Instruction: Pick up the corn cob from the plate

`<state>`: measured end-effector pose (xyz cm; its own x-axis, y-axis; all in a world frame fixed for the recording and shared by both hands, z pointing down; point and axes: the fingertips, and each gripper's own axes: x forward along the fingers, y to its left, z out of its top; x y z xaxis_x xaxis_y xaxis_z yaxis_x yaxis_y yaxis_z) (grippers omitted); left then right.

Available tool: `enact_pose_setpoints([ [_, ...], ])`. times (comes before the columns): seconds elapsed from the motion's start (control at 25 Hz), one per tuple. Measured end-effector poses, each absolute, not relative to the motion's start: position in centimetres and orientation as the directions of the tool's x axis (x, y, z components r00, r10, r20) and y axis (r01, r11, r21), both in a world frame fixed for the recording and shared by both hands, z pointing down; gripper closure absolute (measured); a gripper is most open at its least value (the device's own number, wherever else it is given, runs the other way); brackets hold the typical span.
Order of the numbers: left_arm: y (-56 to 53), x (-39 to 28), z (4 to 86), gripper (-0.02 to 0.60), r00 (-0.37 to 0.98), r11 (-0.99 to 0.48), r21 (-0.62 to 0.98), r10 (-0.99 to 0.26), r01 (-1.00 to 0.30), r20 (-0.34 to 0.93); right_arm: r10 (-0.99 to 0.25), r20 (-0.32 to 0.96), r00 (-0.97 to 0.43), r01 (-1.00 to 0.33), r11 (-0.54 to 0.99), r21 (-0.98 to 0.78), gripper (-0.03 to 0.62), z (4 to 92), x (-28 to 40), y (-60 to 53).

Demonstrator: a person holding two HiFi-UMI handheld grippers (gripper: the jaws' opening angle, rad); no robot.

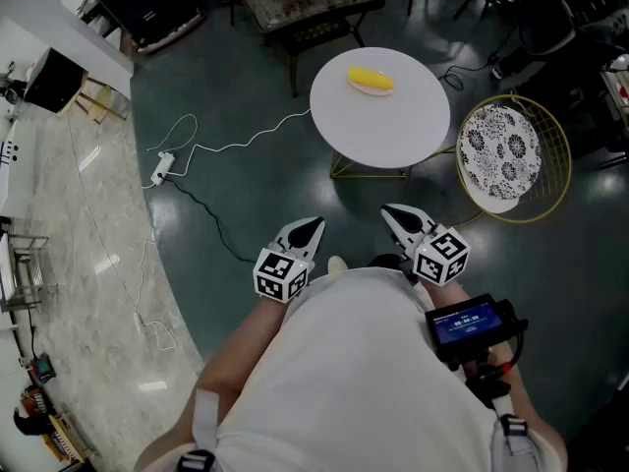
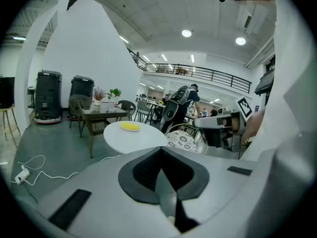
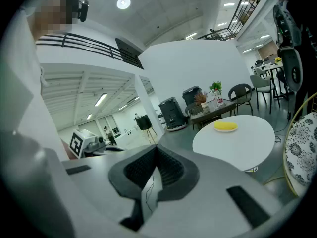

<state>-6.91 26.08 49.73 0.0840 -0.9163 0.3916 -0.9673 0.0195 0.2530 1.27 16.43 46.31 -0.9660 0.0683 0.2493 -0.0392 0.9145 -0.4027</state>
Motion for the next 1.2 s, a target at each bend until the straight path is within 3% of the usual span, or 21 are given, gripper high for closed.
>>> enact_pose_setpoints([
  [0.28, 26.7, -4.3, 49.5, 0.574, 0.103, -0.001, 0.258, -0.917, -0.966, 0.385, 0.058, 0.193, -0.979, -0.031, 0.903, -0.429, 0.588, 45.5, 3.6, 17.2],
  [0.52, 25.3, -6.6, 50.0, 0.574, 0.099, -0.002, 0.246, -0.919, -0.969, 0.382, 0.062, 0.197, -0.978, -0.023, 0.914, -0.405, 0.588, 46.0, 1.1, 16.0],
  [0.88, 24.6, -3.2, 48.6, 0.574, 0.122, -0.031, 0.236, -0.917, -0.971, 0.379, 0.042, 0.211, -0.977, -0.043, 0.923, -0.383, 0.588, 44.9, 4.9, 15.9],
  [1.2, 26.7, -4.0, 49.6, 0.574, 0.157, -0.069, 0.237, -0.913, -0.969, 0.377, 0.011, 0.221, -0.975, -0.074, 0.925, -0.373, 0.588, 45.5, 3.9, 18.3],
])
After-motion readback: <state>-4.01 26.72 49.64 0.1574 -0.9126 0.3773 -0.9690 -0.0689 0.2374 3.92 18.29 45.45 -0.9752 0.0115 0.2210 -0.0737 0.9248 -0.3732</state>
